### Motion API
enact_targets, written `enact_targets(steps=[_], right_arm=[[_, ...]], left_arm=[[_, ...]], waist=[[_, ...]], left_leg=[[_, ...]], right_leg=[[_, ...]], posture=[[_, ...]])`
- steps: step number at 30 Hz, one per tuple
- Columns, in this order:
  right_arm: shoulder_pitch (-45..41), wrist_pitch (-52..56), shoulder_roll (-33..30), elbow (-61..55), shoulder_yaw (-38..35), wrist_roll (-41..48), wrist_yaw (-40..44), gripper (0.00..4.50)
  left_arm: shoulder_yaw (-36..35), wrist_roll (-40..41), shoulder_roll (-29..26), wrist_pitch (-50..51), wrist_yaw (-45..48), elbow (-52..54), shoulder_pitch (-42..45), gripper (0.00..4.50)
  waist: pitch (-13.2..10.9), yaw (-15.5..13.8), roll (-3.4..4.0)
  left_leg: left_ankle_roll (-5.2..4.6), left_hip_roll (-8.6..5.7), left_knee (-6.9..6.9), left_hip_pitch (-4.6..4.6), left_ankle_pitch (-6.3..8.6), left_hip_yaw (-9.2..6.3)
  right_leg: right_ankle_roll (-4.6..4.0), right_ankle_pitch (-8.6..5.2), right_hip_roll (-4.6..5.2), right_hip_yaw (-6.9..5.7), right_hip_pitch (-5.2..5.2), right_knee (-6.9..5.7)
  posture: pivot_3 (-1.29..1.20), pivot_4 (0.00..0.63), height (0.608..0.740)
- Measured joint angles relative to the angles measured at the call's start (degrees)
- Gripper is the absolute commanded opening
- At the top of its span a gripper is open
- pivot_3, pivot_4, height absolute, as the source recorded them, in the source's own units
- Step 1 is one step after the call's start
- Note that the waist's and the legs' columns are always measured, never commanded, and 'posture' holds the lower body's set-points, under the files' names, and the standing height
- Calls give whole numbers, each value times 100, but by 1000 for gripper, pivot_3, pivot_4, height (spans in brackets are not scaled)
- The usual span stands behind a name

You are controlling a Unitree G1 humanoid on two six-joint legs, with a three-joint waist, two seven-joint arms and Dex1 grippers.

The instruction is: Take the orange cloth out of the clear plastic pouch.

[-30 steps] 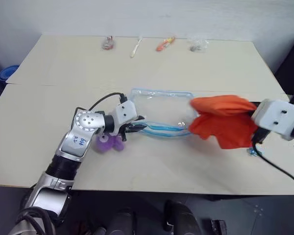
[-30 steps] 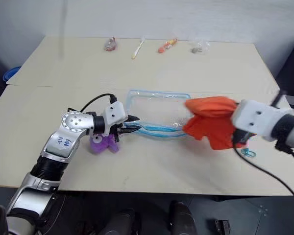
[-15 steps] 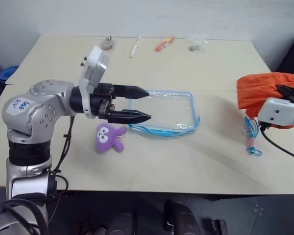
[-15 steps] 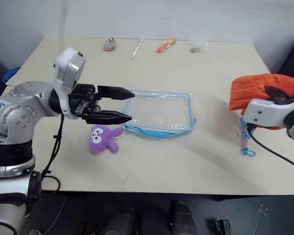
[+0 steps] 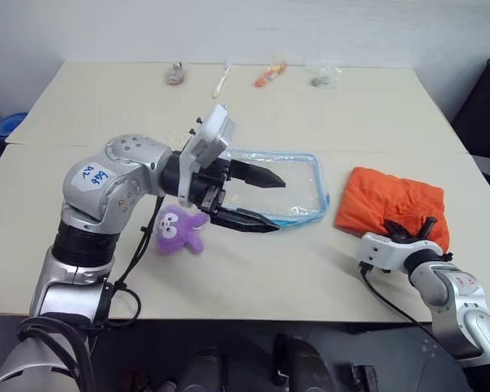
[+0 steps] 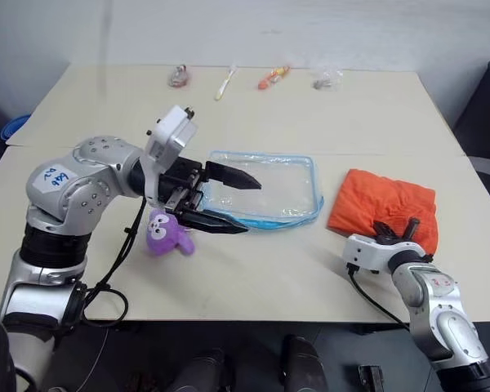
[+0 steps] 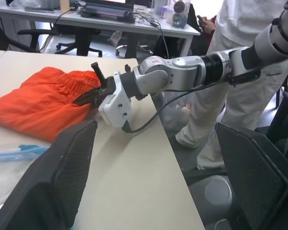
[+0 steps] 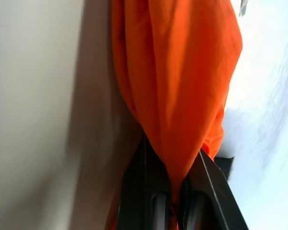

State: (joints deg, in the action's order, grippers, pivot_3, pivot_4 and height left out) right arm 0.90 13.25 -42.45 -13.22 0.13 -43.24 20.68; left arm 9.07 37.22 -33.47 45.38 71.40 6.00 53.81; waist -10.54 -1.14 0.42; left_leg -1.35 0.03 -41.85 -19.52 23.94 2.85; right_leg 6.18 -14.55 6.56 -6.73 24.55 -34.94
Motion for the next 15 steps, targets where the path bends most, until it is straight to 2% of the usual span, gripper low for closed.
enact_targets(steps=[3, 13, 15], right_arm=[[0, 111, 21, -29, -114, 169, 61, 1107], [161, 528, 26, -863, -322, 236, 497, 4421], [339, 812, 22, -1402, -527, 311, 910, 4421]], left_arm=[[43, -146, 52, -204, 71, -191, 129, 4200], [102, -311, 185, -490, 229, -466, 169, 4200], [105, -385, 187, -627, 304, -546, 174, 4200]], waist=[[0, -23, 1], [-2, -18, 4], [-3, -36, 6]], left_leg=[[0, -2, 4, 7, 0, -2], [0, -1, 16, 15, 0, -2], [0, -3, 16, 13, 0, -1]], right_leg=[[0, 0, 0, -1, -4, 2], [0, 0, -2, 6, -3, 4], [0, 0, -2, 4, -2, 5]], posture=[[0, 150, 740], [0, 150, 740], [0, 150, 740]])
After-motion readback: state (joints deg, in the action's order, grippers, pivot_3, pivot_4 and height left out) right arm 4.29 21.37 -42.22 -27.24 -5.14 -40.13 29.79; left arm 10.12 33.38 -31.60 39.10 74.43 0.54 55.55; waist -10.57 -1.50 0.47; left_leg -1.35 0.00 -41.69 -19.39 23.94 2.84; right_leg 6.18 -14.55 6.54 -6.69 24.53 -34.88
